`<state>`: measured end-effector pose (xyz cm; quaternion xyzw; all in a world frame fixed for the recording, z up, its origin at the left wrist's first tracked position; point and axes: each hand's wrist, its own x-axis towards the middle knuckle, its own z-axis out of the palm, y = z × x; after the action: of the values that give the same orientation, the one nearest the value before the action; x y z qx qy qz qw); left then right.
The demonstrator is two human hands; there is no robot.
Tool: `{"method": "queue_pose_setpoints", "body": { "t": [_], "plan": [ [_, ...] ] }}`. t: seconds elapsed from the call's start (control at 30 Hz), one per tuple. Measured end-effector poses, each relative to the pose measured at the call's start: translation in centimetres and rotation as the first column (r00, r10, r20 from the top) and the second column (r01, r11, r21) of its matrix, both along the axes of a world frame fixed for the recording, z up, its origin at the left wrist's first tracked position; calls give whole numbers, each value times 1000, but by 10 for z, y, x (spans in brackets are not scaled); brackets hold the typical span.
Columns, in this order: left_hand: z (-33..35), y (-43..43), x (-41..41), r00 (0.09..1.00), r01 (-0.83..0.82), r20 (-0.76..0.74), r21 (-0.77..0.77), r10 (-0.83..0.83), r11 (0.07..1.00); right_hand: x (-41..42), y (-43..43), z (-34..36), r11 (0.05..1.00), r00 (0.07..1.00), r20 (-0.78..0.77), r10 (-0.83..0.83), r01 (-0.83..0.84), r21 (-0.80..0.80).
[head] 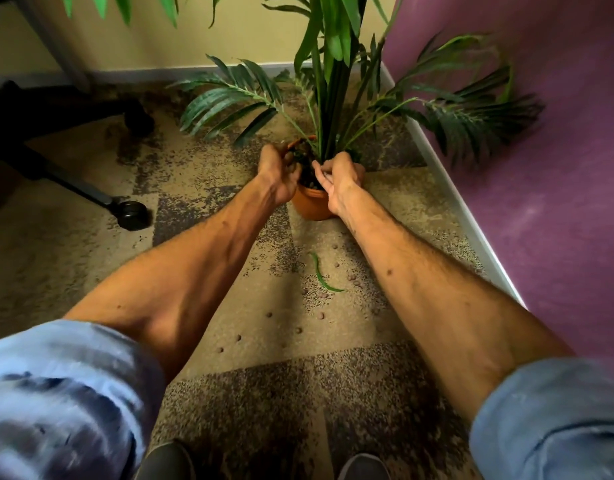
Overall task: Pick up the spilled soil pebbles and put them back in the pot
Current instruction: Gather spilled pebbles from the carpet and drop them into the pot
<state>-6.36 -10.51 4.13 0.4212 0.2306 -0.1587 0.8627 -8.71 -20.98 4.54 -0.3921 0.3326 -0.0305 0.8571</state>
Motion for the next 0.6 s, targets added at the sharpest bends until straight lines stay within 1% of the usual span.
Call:
{"method": "queue_pose_setpoints", "body": {
  "t": [0.1, 0.17, 0.27, 0.33, 0.4, 0.43, 0.47, 0.5, 0.53, 0.57, 0.6],
  "plan": [
    [-7, 4, -9, 997, -50, 54, -66, 53, 997, -11, -2, -12, 1000, 1000, 21, 12, -12, -7],
    [-15, 7, -21, 994, -66, 86, -65, 72, 996, -22, -3, -23, 997, 1000, 9, 20, -19, -72],
    [-31, 21, -42, 995, -61, 79, -34, 63, 998, -44, 3, -50, 983, 997, -73, 4, -17, -182],
    [-44, 34, -56, 999, -28, 45, -14, 29, 1000, -62, 8, -70, 963, 987, -145, 68, -103, -248],
    [-57, 46, -75, 1000, 9, -4, 34, -9, 999, -81, 12, -89, 911, 945, -257, 203, -278, -304],
    [-65, 52, -87, 999, 33, -33, 96, -30, 995, -92, 16, -97, 862, 903, -316, 291, -391, -322],
    [-75, 57, -100, 997, 65, -63, 199, -54, 978, -102, 19, -106, 795, 848, -370, 379, -503, -339],
    [-85, 64, -115, 993, 101, -85, 329, -77, 939, -114, 22, -113, 711, 787, -419, 452, -602, -363],
    [-97, 72, -131, 990, 137, -94, 477, -105, 868, -126, 25, -120, 608, 729, -473, 495, -679, -410],
    [-109, 82, -147, 984, 175, -98, 625, -146, 761, -137, 26, -126, 459, 679, -537, 499, -734, -501],
    [-122, 93, -162, 970, 226, -116, 747, -213, 625, -147, 24, -132, 245, 641, -611, 464, -756, -607]
  ]
}}
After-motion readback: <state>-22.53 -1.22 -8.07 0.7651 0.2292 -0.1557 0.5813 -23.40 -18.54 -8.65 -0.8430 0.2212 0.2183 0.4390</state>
